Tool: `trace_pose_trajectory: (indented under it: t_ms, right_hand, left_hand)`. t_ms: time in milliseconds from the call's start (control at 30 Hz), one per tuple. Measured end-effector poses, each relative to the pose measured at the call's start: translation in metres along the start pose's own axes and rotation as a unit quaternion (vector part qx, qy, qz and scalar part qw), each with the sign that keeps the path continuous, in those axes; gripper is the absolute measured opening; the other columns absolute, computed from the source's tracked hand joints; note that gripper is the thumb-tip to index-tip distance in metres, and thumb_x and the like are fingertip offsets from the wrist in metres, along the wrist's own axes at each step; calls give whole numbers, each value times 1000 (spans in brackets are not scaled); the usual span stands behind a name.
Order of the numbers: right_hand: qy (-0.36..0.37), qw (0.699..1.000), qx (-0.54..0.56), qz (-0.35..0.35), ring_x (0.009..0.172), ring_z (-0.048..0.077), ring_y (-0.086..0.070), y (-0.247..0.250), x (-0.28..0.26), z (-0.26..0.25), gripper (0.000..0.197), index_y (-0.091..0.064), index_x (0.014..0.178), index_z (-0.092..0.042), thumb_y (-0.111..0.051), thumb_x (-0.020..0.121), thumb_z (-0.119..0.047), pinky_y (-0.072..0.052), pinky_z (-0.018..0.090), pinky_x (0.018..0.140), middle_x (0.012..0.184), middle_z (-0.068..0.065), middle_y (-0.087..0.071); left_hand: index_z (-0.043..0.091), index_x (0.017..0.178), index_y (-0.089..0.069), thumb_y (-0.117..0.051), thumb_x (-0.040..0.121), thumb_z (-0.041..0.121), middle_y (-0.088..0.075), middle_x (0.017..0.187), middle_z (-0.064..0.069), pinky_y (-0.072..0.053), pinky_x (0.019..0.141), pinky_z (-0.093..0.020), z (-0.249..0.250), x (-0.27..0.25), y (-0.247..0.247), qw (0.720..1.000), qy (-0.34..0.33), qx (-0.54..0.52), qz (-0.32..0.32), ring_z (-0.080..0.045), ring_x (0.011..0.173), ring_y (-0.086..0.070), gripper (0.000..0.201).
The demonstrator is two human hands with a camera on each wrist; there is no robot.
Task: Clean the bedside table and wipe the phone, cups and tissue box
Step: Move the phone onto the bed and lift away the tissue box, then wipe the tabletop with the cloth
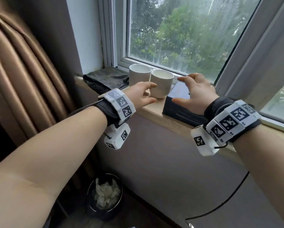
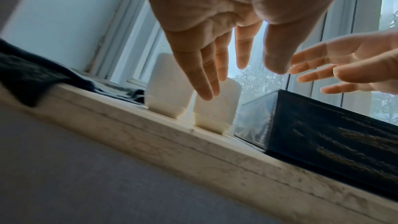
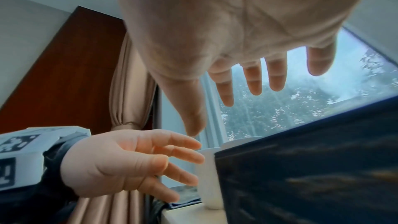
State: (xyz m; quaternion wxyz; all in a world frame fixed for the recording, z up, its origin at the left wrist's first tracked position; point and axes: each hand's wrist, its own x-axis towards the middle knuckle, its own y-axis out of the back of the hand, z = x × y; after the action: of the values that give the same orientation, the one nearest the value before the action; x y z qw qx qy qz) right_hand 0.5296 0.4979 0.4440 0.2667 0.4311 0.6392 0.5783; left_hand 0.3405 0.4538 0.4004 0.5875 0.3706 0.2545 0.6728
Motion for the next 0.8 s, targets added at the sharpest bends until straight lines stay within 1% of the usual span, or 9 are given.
trace_pose_trajectory:
  t_ms: [67, 133, 267, 367, 533, 633, 700, 733, 800]
  right_hand:
    - [34, 999, 14, 1, 137, 25, -23, -5, 5, -20, 70, -30, 142, -28, -60, 82, -48, -23, 42, 113, 146, 6, -25]
    - [71, 997, 28, -3, 136, 24, -23, -10, 11, -42, 69, -32, 141, -28, -61, 82, -46, -23, 40, 113, 145, 6, -27]
    - [137, 988, 48, -52, 134, 27, -26, -31, 26, -97, 66, -33, 140, -26, -61, 83, -42, -25, 36, 111, 143, 8, -30]
    - [152, 983, 52, -87, 135, 28, -27, -59, 45, -144, 67, -32, 141, -26, -61, 82, -40, -26, 37, 110, 145, 7, -29]
    - [107, 986, 12, -125, 136, 30, -29, -108, 100, -209, 84, -20, 144, -30, -67, 76, -46, -29, 44, 111, 146, 9, -29]
    - [41, 991, -5, -130, 142, 30, -15, -125, 133, -235, 95, -9, 147, -29, -68, 76, -48, -19, 45, 116, 155, 10, -13]
    - [-6, 990, -15, -139, 143, 31, -13, -133, 150, -246, 97, -7, 148, -28, -69, 76, -47, -17, 45, 116, 156, 10, -8]
    - [-24, 989, -22, -142, 141, 32, -17, -137, 157, -250, 95, -9, 147, -28, -69, 76, -46, -19, 46, 115, 155, 11, -12]
    - [-45, 990, -44, -128, 134, 36, -28, -143, 162, -256, 82, -22, 144, -24, -66, 79, -44, -26, 49, 110, 145, 15, -28]
  left_hand:
    - [15, 136, -43, -59, 90, 24, -45, 138, -4, -39, 95, -16, -13, -11, 13, 1000, 14, 11, 9, -16, 118, -54, 50]
    - [16, 134, -46, -58, 90, 24, -47, 134, -3, -37, 91, -13, -29, -25, 29, 999, 33, 32, 26, -15, 119, -53, 46]
    - [16, 133, -48, -59, 89, 24, -49, 134, -5, -36, 94, -15, -66, -58, 60, 993, 89, 57, 55, -15, 116, -55, 46]
    - [16, 133, -48, -58, 90, 21, -48, 135, -6, -39, 102, -25, -99, -86, 82, 986, 138, 59, 77, -17, 116, -55, 45]
    - [18, 130, -50, -59, 89, 21, -49, 134, -5, -40, 103, -32, -155, -133, 123, 973, 209, 44, 84, -17, 117, -55, 42]
    - [19, 128, -52, -60, 87, 21, -49, 131, -5, -43, 102, -35, -190, -160, 152, 969, 229, 34, 84, -17, 116, -55, 41]
    - [20, 128, -51, -59, 88, 22, -47, 132, -3, -43, 102, -35, -210, -177, 171, 967, 243, 40, 73, -16, 117, -54, 40]
    - [20, 129, -51, -58, 89, 23, -46, 132, -3, -43, 102, -36, -219, -184, 180, 966, 247, 42, 63, -15, 118, -53, 40]
    - [20, 129, -50, -57, 89, 23, -46, 131, -4, -44, 101, -36, -236, -195, 193, 967, 247, 47, 46, -14, 118, -52, 41]
